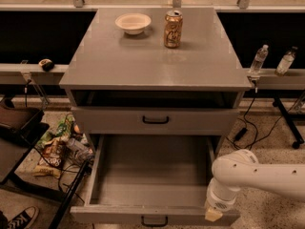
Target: Open middle drawer
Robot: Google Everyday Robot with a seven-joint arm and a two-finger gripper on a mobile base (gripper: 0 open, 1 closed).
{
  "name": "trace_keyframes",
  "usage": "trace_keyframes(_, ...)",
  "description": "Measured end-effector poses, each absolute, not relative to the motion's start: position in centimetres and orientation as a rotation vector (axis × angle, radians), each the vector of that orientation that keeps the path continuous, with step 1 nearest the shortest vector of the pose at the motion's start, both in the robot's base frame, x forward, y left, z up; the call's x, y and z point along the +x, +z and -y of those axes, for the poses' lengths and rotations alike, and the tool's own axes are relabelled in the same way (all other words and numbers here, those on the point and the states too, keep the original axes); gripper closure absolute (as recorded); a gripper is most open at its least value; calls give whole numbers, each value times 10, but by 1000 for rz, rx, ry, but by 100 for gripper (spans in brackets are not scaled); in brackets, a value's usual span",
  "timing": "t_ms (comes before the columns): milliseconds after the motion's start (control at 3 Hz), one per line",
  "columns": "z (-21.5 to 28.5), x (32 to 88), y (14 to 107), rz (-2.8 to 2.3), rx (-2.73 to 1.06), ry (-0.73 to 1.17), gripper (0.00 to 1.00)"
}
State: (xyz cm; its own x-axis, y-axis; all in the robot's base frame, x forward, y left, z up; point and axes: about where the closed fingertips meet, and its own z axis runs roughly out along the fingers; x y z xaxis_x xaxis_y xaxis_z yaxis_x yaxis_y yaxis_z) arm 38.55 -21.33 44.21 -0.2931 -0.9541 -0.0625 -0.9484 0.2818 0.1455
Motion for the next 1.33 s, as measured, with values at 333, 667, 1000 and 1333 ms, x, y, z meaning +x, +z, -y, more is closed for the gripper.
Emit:
trace_keyframes(333,213,371,441,2476,1826,-278,100)
trace_keyframes(667,213,371,441,2475,1826,-278,100)
trace_keyframes(1000,212,347,440,2443,1804,-313,100)
trace_keyframes(1333,212,342,441,2434,1802,-322,100)
